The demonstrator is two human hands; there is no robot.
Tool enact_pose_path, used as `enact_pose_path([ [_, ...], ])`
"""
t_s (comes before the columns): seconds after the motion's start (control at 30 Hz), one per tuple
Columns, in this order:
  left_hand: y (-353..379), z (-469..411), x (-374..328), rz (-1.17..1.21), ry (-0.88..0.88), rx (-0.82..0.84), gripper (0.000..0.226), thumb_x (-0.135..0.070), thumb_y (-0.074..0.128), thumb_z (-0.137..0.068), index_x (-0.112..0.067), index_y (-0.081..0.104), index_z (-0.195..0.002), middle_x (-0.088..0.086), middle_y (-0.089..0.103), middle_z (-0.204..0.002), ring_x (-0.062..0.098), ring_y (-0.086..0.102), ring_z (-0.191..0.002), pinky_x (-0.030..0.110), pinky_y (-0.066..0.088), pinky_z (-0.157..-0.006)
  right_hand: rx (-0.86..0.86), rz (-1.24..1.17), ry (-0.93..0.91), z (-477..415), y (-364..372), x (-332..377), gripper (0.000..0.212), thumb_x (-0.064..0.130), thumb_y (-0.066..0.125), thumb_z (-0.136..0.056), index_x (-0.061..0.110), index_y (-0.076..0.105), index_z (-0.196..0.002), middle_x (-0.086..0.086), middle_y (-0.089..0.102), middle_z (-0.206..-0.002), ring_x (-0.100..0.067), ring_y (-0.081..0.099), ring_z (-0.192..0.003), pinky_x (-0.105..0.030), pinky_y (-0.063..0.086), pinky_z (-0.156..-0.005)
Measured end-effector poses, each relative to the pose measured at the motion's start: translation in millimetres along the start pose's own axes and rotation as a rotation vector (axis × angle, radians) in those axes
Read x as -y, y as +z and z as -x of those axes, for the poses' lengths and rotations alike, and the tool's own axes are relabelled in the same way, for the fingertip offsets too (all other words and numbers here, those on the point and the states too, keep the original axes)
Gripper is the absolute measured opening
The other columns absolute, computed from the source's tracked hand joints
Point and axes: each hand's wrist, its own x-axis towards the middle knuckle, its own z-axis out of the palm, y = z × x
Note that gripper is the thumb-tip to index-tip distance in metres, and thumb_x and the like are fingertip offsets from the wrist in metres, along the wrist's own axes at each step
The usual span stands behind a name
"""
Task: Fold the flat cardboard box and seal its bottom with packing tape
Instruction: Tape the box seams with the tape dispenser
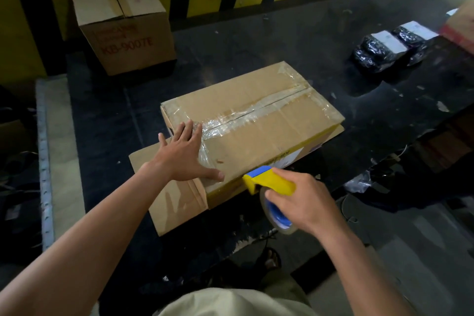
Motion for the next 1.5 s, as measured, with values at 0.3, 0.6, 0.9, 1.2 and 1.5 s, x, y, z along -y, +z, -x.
enact_pose_path([
  [0.3,-11,-41,-101,-0.05,0.079,-0.185,0.081,-0.072,0.028,-0.097,-0.025,0.015,-0.162,0.005,0.004,-0.171,0.032,-0.003,-0.157,0.067,0.006,-0.121,-0.19,-0.192,-0.032,-48,-71,-52,0.043,0.036,0.054,-0.094,0.03,0.058,-0.137,0.011,0.059,-0.139,-0.011,0.053,-0.129,-0.027,0.042,-0.099],
  [0.6,-15,-145,-251,-0.055,0.197,-0.229,0.078,-0.069,0.025,-0.099,-0.026,0.012,-0.162,0.008,-0.003,-0.171,0.033,-0.01,-0.156,0.067,0.001,-0.121,-0.329,-0.082,0.017,-134,-140,-134,0.055,0.015,0.054,-0.096,0.01,0.041,-0.149,-0.01,0.048,-0.15,-0.025,0.045,-0.136,-0.027,0.032,-0.108],
  [0.9,19,-183,-288,-0.088,0.115,-0.236,0.078,-0.078,0.006,-0.094,-0.038,-0.001,-0.161,0.006,-0.011,-0.17,0.027,-0.019,-0.155,0.061,-0.01,-0.122,-0.286,-0.103,0.134,-238,-141,-222,0.055,0.016,0.056,-0.096,0.012,0.04,-0.149,-0.011,0.049,-0.148,-0.03,0.046,-0.134,-0.039,0.035,-0.111],
  [1.2,16,-174,-263,-0.106,0.09,-0.233,0.08,-0.082,0.0,-0.091,-0.043,-0.006,-0.16,0.0,-0.018,-0.169,0.023,-0.022,-0.154,0.056,-0.009,-0.123,-0.221,0.075,0.124,-300,-124,-278,0.039,0.018,0.041,-0.105,0.015,0.05,-0.142,-0.013,0.061,-0.099,-0.036,0.059,-0.095,-0.037,0.039,-0.073],
  [1.5,16,-171,-251,-0.104,0.063,-0.216,0.077,-0.082,0.002,-0.092,-0.046,-0.01,-0.158,-0.003,-0.022,-0.167,0.019,-0.026,-0.153,0.054,-0.009,-0.124,-0.145,0.265,0.077,-324,-111,-305,0.078,-0.005,0.046,-0.09,0.024,0.019,-0.158,-0.017,0.067,-0.1,-0.034,0.064,-0.081,-0.035,0.039,-0.058],
])
